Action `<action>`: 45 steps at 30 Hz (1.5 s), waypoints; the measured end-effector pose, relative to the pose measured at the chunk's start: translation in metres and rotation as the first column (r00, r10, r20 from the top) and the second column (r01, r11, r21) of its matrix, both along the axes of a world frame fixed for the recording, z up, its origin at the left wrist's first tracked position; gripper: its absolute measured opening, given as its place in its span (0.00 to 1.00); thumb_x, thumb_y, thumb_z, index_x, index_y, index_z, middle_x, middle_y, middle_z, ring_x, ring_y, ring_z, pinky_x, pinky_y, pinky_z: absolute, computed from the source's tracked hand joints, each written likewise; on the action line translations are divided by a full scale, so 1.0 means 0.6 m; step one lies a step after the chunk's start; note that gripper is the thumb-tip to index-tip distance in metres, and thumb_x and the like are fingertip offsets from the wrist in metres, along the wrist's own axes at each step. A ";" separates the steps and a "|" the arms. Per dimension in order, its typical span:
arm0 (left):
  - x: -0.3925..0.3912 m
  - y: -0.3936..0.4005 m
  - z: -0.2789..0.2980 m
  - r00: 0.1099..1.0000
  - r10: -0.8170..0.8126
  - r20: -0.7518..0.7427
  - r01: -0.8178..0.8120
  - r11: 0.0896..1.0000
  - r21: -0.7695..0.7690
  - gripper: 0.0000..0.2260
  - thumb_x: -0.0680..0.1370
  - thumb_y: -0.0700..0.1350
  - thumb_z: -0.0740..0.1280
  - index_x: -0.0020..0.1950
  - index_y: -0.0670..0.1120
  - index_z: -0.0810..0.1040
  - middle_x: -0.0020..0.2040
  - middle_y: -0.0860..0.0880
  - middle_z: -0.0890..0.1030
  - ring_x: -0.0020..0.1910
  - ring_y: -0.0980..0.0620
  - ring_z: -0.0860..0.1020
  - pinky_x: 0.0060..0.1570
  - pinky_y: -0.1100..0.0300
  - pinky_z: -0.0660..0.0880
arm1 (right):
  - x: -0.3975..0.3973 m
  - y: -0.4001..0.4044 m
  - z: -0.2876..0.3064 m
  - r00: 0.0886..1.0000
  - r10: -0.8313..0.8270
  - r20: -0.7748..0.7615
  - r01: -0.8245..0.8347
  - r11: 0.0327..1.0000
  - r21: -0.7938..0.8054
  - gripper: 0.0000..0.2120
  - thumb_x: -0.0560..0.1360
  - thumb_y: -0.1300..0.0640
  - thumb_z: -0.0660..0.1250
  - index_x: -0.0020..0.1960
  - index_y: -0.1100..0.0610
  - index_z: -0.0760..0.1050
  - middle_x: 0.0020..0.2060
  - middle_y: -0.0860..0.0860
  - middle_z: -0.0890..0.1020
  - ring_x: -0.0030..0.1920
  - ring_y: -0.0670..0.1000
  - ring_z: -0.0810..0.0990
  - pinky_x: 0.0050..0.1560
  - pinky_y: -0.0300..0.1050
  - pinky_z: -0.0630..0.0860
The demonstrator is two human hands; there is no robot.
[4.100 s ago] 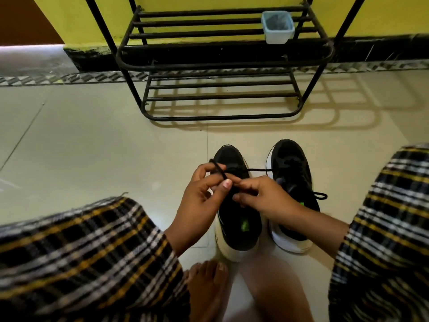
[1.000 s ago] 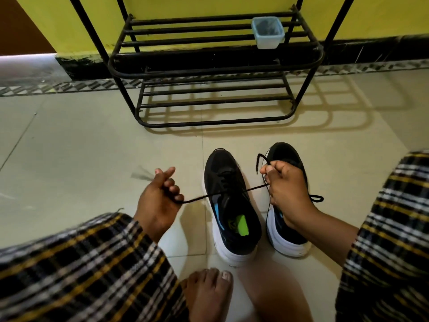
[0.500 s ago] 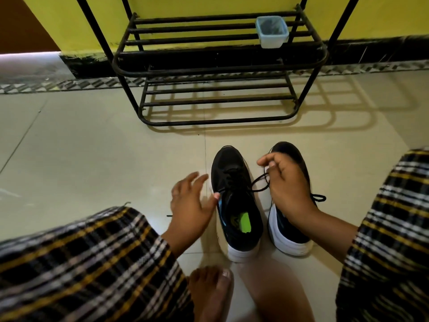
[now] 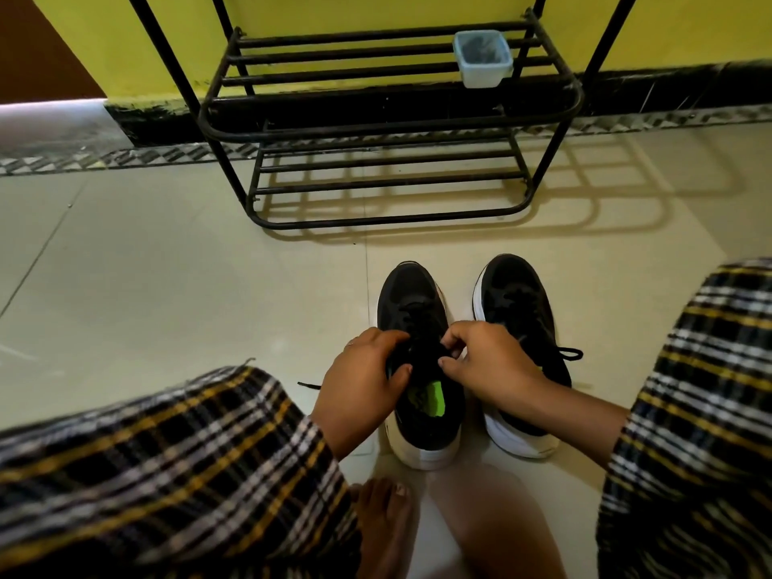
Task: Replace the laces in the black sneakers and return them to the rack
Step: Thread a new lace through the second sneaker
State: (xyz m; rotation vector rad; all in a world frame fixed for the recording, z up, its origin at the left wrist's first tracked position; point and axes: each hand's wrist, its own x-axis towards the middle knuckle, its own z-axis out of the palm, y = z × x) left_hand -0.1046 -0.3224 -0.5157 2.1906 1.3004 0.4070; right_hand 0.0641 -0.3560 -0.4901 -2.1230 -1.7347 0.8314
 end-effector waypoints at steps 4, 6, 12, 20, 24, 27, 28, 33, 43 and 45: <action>-0.004 0.007 0.003 0.998 -0.015 -0.053 0.016 1.000 0.015 0.16 0.76 0.52 0.66 0.63 0.52 0.75 0.53 0.52 0.77 0.54 0.53 0.74 0.50 0.56 0.74 | 0.000 0.007 0.001 0.998 -0.039 -0.038 0.039 0.999 -0.012 0.06 0.73 0.61 0.68 0.48 0.62 0.79 0.44 0.55 0.82 0.41 0.54 0.79 0.46 0.50 0.78; -0.006 0.009 0.003 0.998 -0.009 -0.066 0.009 1.000 0.006 0.15 0.76 0.52 0.66 0.61 0.52 0.76 0.52 0.52 0.78 0.52 0.53 0.75 0.49 0.54 0.75 | 0.001 0.009 0.000 0.994 -0.068 -0.082 0.067 0.997 -0.025 0.05 0.72 0.62 0.68 0.46 0.62 0.79 0.42 0.57 0.82 0.37 0.54 0.78 0.44 0.53 0.79; -0.016 0.007 -0.003 1.000 -0.006 -0.001 0.006 0.999 -0.052 0.09 0.76 0.49 0.67 0.54 0.49 0.80 0.44 0.51 0.79 0.43 0.54 0.78 0.44 0.52 0.77 | 0.008 0.007 -0.008 0.995 -0.042 -0.087 0.040 0.999 -0.029 0.04 0.71 0.62 0.68 0.45 0.62 0.79 0.40 0.55 0.81 0.40 0.54 0.80 0.42 0.47 0.78; -0.013 0.020 0.005 0.998 0.033 0.054 -0.027 0.994 -0.109 0.07 0.76 0.51 0.68 0.49 0.49 0.80 0.42 0.54 0.80 0.41 0.59 0.77 0.43 0.61 0.75 | 0.013 0.008 -0.015 0.976 -0.079 -0.204 0.088 0.996 0.035 0.05 0.73 0.62 0.70 0.48 0.58 0.81 0.37 0.49 0.79 0.33 0.40 0.74 0.35 0.29 0.68; -0.005 0.027 0.019 0.993 0.057 0.099 -0.044 0.990 -0.133 0.03 0.77 0.44 0.67 0.45 0.46 0.80 0.41 0.50 0.81 0.42 0.53 0.78 0.46 0.54 0.76 | 0.017 0.015 -0.002 0.987 -0.009 -0.158 0.035 0.987 0.160 0.05 0.74 0.61 0.68 0.45 0.55 0.82 0.36 0.46 0.80 0.34 0.40 0.75 0.40 0.37 0.70; -0.010 0.046 0.036 0.999 -0.035 -0.027 0.035 0.999 -0.001 0.05 0.78 0.46 0.65 0.48 0.49 0.80 0.45 0.50 0.79 0.45 0.50 0.77 0.46 0.52 0.75 | 0.026 0.018 0.006 0.997 0.046 -0.062 -0.030 0.971 0.236 0.05 0.74 0.62 0.67 0.44 0.56 0.82 0.39 0.47 0.81 0.38 0.45 0.77 0.43 0.42 0.74; -0.011 0.052 0.043 0.995 -0.059 -0.075 0.062 0.997 0.044 0.06 0.78 0.47 0.64 0.50 0.50 0.80 0.46 0.51 0.78 0.47 0.50 0.77 0.45 0.52 0.75 | 0.030 0.019 0.009 0.996 0.080 0.026 -0.084 0.957 0.279 0.05 0.73 0.63 0.69 0.44 0.56 0.82 0.39 0.49 0.82 0.38 0.49 0.78 0.42 0.44 0.75; -0.015 0.057 0.054 0.947 -0.137 -0.291 0.189 0.969 0.160 0.07 0.80 0.49 0.61 0.52 0.51 0.77 0.50 0.53 0.77 0.53 0.49 0.73 0.45 0.56 0.72 | 0.046 0.011 0.014 0.772 0.205 0.601 -0.443 0.852 0.278 0.11 0.63 0.63 0.59 0.30 0.55 0.79 0.25 0.49 0.76 0.27 0.55 0.74 0.27 0.39 0.66; -0.028 0.046 0.044 0.941 -0.107 -0.321 0.152 0.981 0.119 0.09 0.81 0.49 0.59 0.54 0.50 0.76 0.52 0.53 0.77 0.54 0.50 0.74 0.44 0.58 0.71 | 0.044 0.003 -0.003 0.728 0.249 0.639 -0.493 0.837 0.237 0.20 0.61 0.62 0.47 0.28 0.54 0.78 0.23 0.49 0.74 0.27 0.55 0.74 0.26 0.40 0.67; -0.028 0.046 0.048 0.950 -0.093 -0.297 0.135 0.983 0.125 0.09 0.81 0.49 0.59 0.55 0.50 0.76 0.52 0.53 0.76 0.54 0.50 0.74 0.44 0.58 0.70 | 0.044 0.004 0.004 0.728 0.248 0.639 -0.496 0.834 0.242 0.17 0.60 0.62 0.50 0.28 0.55 0.77 0.23 0.49 0.75 0.27 0.55 0.75 0.26 0.40 0.68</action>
